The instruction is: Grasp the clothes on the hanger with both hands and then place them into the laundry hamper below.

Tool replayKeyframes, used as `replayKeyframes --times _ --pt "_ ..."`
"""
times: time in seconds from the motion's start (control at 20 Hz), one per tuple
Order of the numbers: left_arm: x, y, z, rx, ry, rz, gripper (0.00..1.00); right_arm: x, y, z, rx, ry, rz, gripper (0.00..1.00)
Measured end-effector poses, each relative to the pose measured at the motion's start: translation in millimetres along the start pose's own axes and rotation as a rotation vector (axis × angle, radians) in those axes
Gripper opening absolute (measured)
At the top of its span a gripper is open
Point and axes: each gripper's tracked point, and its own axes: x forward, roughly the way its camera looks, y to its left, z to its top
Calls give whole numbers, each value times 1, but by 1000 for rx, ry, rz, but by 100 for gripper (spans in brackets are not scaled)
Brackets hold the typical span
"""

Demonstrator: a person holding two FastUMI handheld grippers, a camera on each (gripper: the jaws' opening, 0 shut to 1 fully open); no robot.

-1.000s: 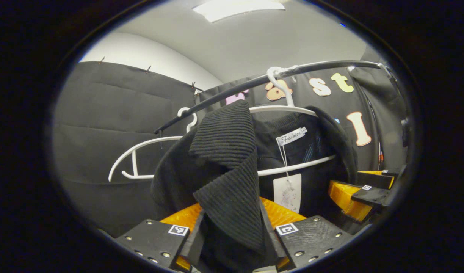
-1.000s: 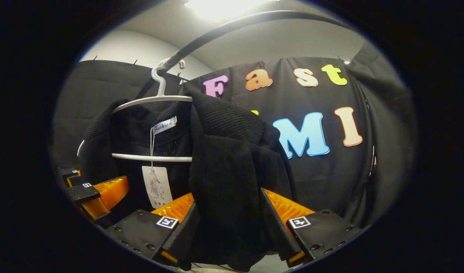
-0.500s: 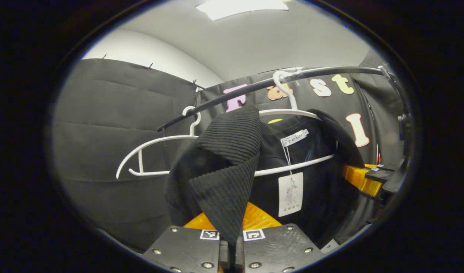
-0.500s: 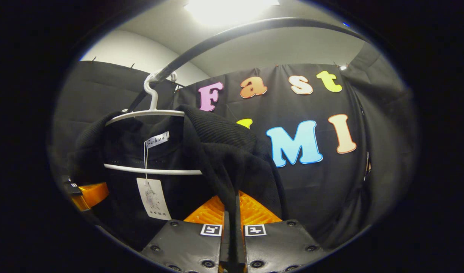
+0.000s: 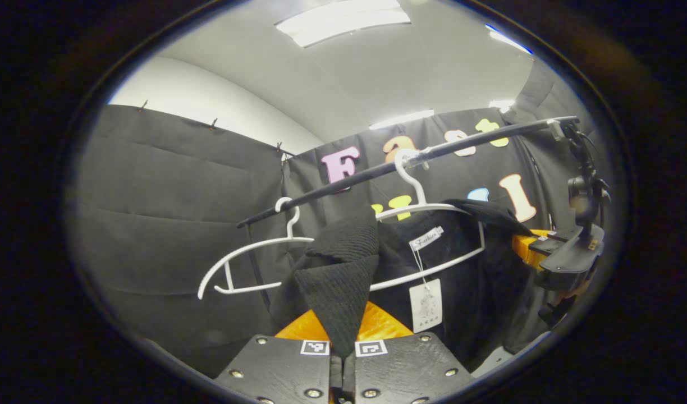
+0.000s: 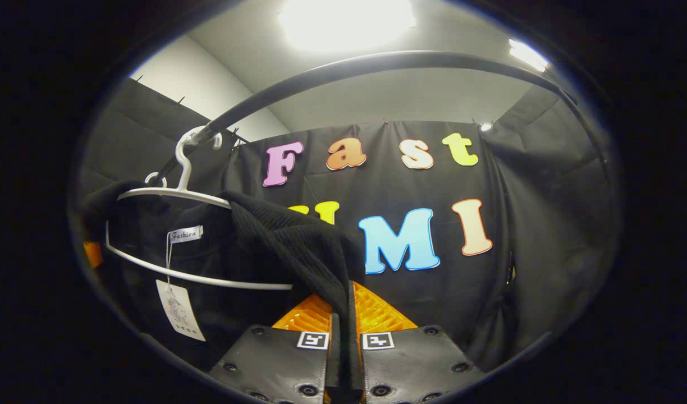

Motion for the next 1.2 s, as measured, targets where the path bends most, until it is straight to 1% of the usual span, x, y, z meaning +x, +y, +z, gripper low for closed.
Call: replayKeyframes --times 0.05,0.2,0.4,0.5,0.65,0.75,0.85,0.9,1.05,1.1,1.15,1.2 --pt "0 8 9 6 -20 9 3 3 -2 5 -5 -20 -11 8" --pt "1 24 29 33 -65 30 3 13 -16 22 -15 -79 -55 7" --pt "-1 49 45 30 -100 45 2 24 -33 33 -27 -135 -83 7" --pt "5 58 51 52 -116 52 1 30 -36 34 -35 -146 -90 8" --pt "17 68 63 75 -150 51 0 34 -38 32 -55 -160 -85 8" --pt "26 78 69 81 -167 53 2 37 -38 32 -69 -165 -80 8" --pt "34 90 76 102 -185 60 0 41 -37 32 -75 -170 -73 8" --pt "37 91 77 108 -190 55 2 45 -38 31 -78 -171 -69 8" --pt "47 99 77 135 -196 28 2 53 -36 27 -86 -166 -64 8" --pt "48 102 80 149 -199 18 3 53 -36 26 -84 -161 -63 8" --pt "49 105 84 168 -207 6 3 53 -35 25 -83 -157 -62 8" --pt "48 109 90 192 -215 -2 0 53 -35 24 -81 -152 -61 8"
